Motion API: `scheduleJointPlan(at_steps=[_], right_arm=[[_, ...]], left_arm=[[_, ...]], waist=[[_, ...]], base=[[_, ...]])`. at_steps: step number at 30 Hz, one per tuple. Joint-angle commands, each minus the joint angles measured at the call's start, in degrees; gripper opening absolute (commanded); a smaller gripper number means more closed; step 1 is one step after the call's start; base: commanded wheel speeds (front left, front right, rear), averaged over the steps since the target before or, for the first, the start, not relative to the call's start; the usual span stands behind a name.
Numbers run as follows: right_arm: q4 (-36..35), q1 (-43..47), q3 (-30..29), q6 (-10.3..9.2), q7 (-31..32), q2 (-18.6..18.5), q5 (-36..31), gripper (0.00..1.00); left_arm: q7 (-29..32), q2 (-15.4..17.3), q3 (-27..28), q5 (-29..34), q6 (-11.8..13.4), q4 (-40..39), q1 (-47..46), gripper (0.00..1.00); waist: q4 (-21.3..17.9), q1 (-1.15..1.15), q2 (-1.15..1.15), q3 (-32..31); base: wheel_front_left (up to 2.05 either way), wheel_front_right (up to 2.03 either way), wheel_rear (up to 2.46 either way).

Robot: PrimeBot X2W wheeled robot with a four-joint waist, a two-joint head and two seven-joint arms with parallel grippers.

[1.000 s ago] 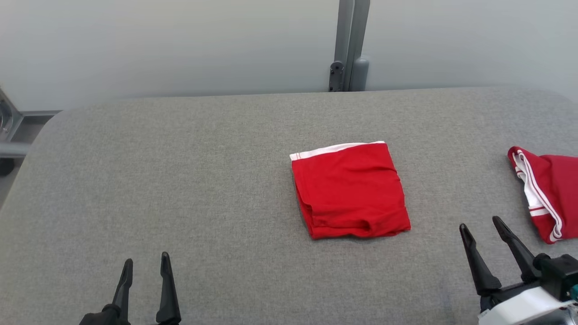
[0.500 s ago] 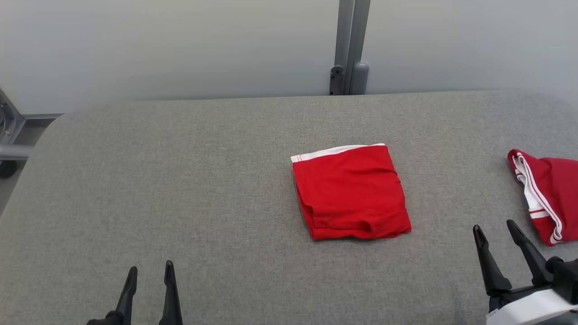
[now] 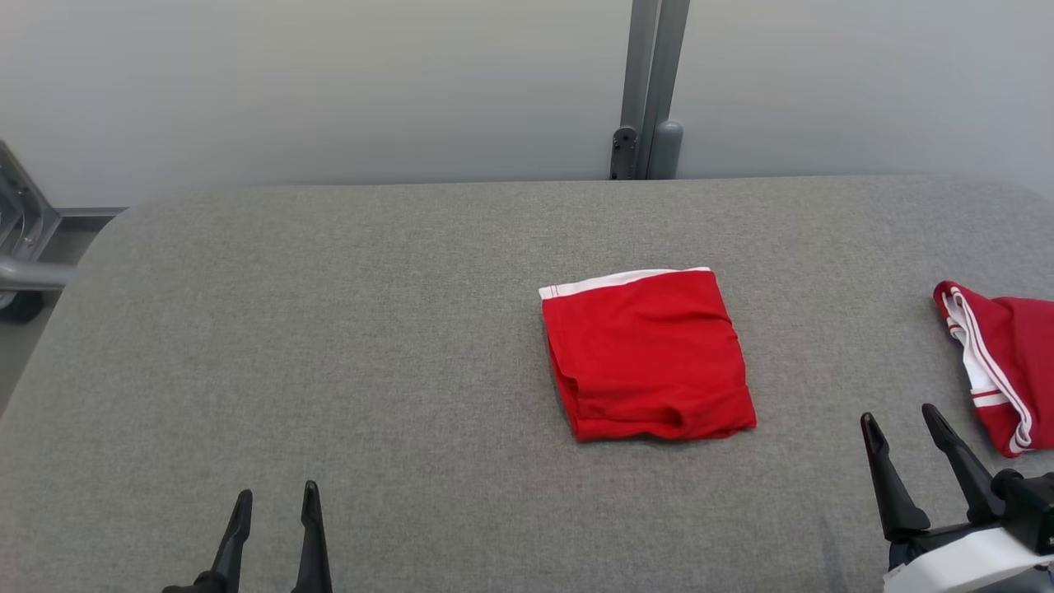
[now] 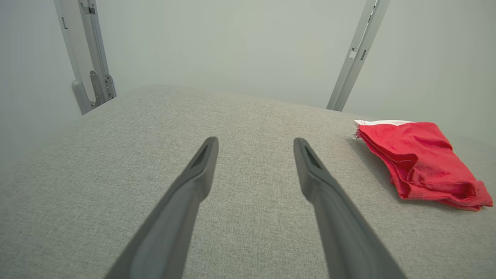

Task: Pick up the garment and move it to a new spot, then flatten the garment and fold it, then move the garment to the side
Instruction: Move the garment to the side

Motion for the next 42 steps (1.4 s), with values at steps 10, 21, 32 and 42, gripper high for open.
scheduleJointPlan(at_steps=[10,21,32,42], right_arm=[[0.9,-0.5,0.7,-0.05,-0.1,0.5,0.2,1.00],[1.2,0.3,0.6,-0.05,-0.1,0.8,0.4,1.00],[1.7,0.5,0.3,-0.05,-0.1,1.2,1.3,1.00],[9.6,-17.5,10.9,-0.02,11.6,-5.5,15.3,1.00]], left_arm=[[-0.2,0.1,0.4,0.3,-0.2,0.3,0.4,1.00],[-0.2,0.1,2.7,1.7,-1.8,1.8,-0.1,1.00],[-0.2,0.1,3.0,2.5,-2.6,3.0,-1.3,1.00],[-0.2,0.1,1.5,4.9,-3.8,3.2,-7.5,1.00]], waist=[[-3.3,0.00,0.00,-0.4],[-4.6,0.00,0.00,-0.7],[-4.8,0.00,0.00,-0.5],[-3.3,0.00,0.00,7.1]], base=[[0.00,0.00,0.00],[0.00,0.00,0.00],[0.00,0.00,0.00],[0.00,0.00,0.00]])
